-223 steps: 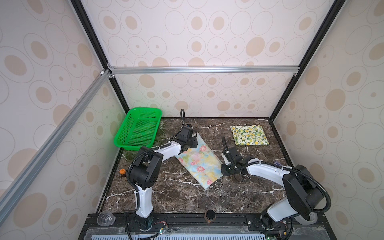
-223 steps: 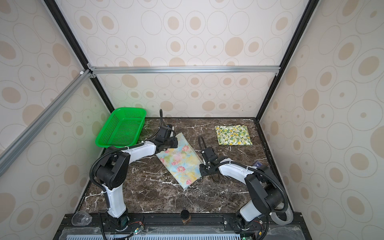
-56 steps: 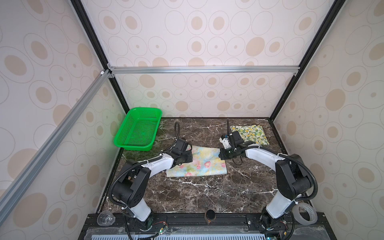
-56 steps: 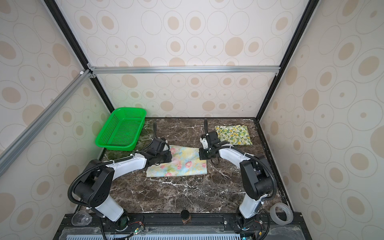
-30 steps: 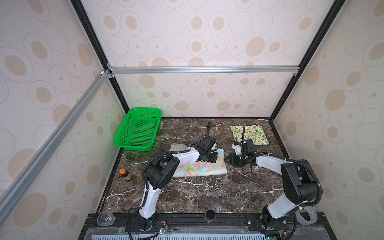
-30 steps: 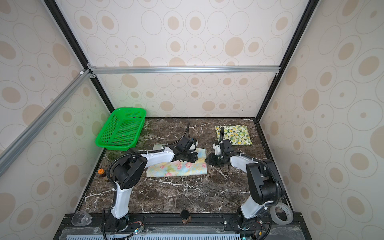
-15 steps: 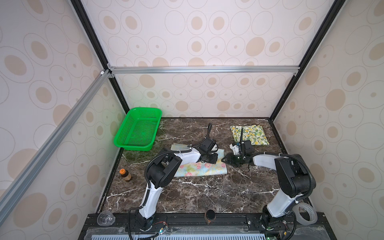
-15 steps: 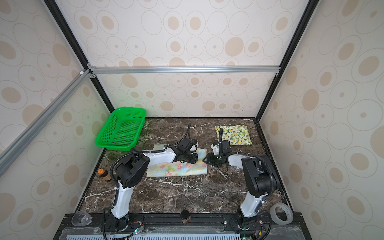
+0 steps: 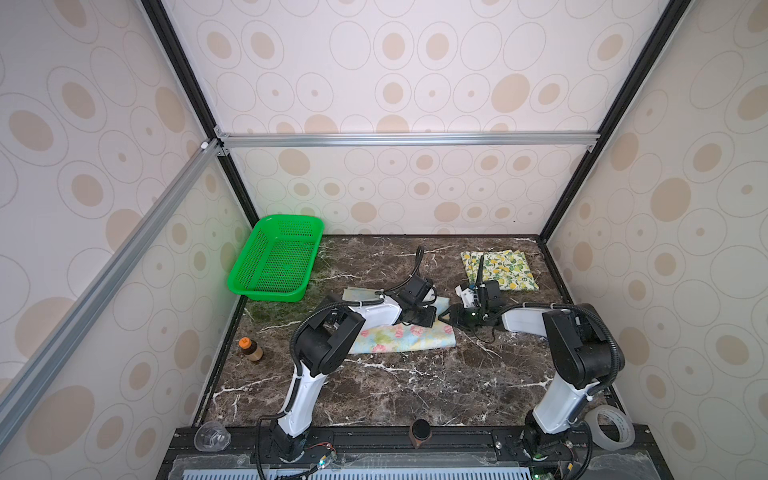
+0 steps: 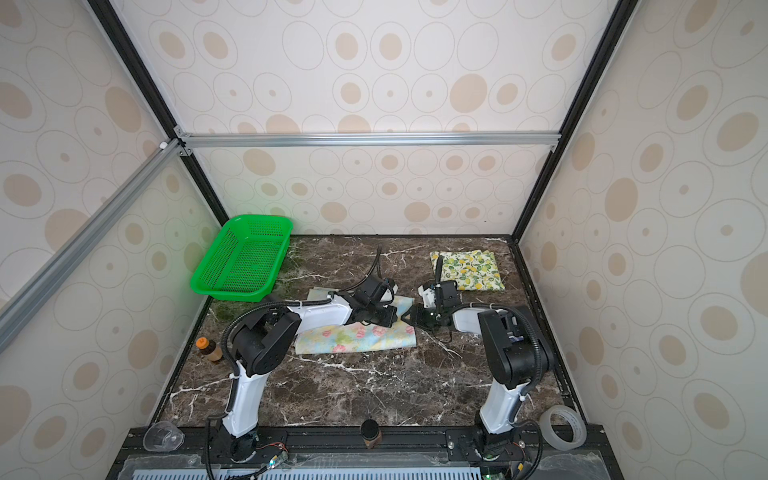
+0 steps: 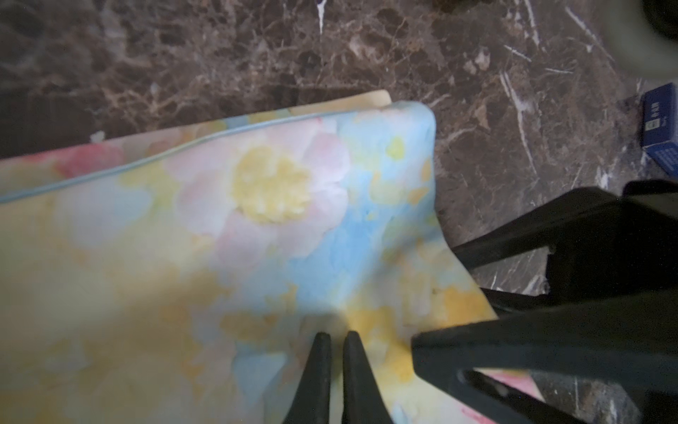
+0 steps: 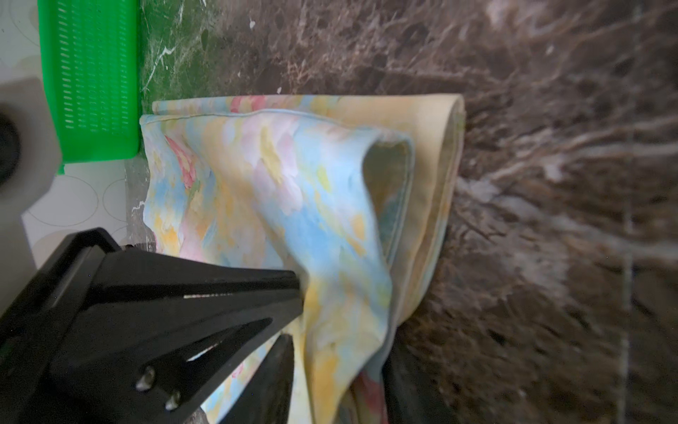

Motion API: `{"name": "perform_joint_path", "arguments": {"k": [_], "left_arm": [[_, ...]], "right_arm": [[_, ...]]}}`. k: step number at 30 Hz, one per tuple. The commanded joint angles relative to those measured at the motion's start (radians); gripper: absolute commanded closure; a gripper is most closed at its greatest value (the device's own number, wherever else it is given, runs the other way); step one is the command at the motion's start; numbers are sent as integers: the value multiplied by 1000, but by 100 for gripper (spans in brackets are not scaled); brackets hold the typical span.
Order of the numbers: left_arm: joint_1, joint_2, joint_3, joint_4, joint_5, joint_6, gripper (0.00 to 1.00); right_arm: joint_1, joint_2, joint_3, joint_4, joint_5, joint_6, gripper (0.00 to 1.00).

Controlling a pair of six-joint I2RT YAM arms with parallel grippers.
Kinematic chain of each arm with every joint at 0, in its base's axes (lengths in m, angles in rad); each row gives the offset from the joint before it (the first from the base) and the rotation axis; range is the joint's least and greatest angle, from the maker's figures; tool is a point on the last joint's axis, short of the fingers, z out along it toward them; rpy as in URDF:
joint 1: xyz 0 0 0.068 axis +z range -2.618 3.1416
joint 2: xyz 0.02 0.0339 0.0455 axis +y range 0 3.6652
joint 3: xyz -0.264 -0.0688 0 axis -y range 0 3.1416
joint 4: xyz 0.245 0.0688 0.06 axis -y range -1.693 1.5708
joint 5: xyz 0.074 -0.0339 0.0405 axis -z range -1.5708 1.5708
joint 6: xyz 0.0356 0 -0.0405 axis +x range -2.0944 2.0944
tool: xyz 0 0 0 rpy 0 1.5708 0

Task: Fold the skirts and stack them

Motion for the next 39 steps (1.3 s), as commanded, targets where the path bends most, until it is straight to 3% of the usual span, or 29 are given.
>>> {"name": "perform_joint_path", "arguments": {"k": [1,17,23,30,39], "left_arm": [[-8,34,5,-16,5,-9,90],[-9,42,3,3,6,-22,90],[-9,33,5,13,0,-32,91],[5,-47,3,13,-23,-34,92],[104,-221,-127,12,-48,-21,92]], "right_arm": [[15,59,-11,-56,42,23,59],[56,109,11,5,14,67,71],[62,93,3,38,-11,92,100],[59,0,22,-56,36,59,100],[38,-86,120,-305,114,-36,100]]}}
